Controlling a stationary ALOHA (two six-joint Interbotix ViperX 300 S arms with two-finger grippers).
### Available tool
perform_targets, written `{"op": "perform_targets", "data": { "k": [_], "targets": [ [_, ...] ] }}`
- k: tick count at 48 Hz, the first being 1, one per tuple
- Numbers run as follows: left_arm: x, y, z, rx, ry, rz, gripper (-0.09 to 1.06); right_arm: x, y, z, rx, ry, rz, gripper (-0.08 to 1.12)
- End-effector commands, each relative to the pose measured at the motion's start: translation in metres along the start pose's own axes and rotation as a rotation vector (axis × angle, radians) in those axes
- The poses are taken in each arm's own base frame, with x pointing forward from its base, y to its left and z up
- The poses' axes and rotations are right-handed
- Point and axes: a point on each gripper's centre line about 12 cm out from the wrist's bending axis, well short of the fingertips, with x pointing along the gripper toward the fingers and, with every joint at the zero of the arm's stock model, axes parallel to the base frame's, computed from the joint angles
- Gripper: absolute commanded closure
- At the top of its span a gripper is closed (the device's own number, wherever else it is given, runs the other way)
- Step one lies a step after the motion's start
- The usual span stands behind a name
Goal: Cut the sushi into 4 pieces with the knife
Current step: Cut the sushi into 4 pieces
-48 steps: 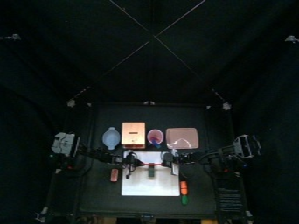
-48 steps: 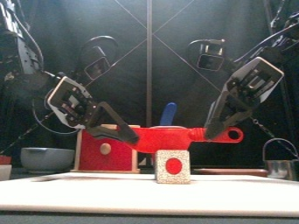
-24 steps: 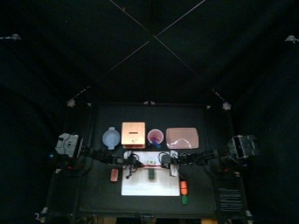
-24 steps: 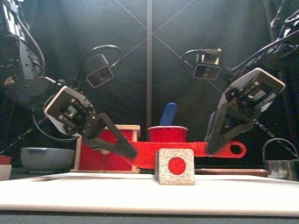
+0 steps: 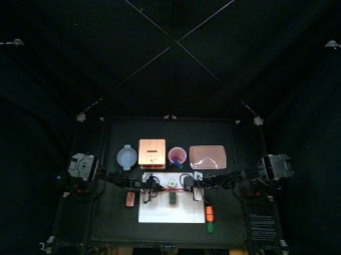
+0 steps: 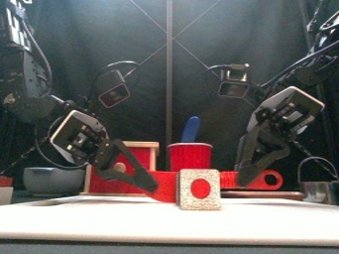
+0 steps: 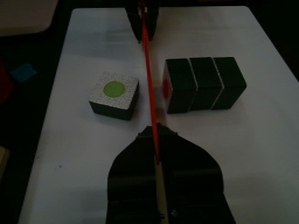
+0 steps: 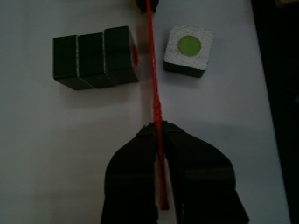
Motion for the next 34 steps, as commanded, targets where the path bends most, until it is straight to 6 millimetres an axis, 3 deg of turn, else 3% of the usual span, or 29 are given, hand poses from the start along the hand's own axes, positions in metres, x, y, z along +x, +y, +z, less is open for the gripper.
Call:
{"op": "perform_targets", "data": {
  "k": [1, 11, 24, 34],
  "targets": [
    [0.006, 0.004, 0.009, -0.004, -0.02, 0.011, 0.73, -0.002, -0.009, 0.011, 0.018, -0.032, -0.017, 0.93],
    [0.001, 0.016, 0.016, -0.012, -0.039, 0.035, 0.73, -0.006, -0.022, 0.016, 0.021, -0.048, -0.043, 0.93],
    [-0.009, 0.015, 0.032, -0.002, -0.085, 0.023, 0.73, -0.023, -0.019, 0.027, 0.007, -0.083, -0.037, 0.93],
    [-0.027, 0.006, 0.059, 0.017, -0.166, -0.008, 0.73, -0.046, -0.006, 0.041, -0.011, -0.149, -0.007, 0.93]
  ]
}}
